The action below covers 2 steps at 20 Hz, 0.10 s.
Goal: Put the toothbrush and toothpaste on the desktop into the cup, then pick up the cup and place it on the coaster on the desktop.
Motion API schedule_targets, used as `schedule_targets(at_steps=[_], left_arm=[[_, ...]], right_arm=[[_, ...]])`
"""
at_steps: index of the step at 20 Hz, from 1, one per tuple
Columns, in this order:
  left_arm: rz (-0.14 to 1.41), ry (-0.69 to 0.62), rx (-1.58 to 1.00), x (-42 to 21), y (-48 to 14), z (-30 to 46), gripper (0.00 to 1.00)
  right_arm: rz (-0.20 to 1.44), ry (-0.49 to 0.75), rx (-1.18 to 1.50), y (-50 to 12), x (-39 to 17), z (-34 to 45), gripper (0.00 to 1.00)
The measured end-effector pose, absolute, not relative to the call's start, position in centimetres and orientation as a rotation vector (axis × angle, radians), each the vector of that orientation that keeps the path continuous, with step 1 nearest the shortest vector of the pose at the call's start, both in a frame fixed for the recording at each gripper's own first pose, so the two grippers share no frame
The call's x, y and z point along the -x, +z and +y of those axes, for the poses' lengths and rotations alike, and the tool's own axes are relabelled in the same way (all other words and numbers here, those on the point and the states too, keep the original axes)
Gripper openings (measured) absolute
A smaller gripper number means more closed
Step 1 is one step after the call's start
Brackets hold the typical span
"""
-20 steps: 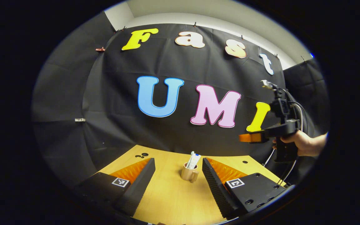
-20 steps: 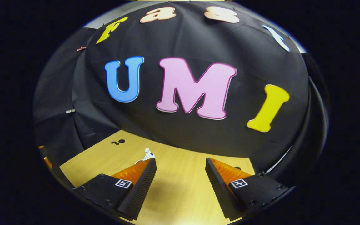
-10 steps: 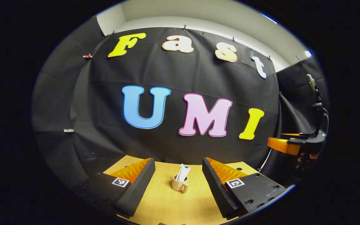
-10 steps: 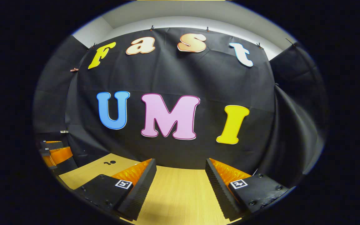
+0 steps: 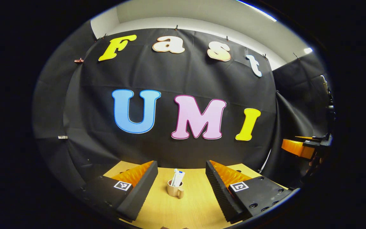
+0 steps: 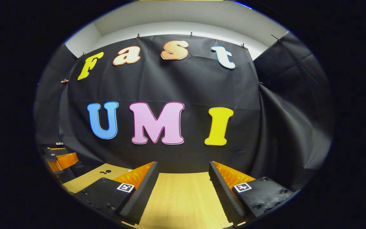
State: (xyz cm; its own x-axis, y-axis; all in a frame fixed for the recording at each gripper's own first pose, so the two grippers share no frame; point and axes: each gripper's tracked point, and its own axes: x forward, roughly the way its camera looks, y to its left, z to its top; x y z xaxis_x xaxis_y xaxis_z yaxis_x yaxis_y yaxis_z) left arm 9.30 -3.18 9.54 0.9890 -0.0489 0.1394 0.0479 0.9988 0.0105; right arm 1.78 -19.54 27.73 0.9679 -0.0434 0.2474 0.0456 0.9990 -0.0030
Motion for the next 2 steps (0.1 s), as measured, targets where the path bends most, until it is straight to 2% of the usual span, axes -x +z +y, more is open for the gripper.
schedule_targets(at_steps=[2], left_arm=[[-0.14, -0.053, -0.017, -9.37, 9.42, -3.49, 0.97]], right_arm=[[-0.255, -0.055, -0.001, 27.91, -1.97, -20.2, 0.97]])
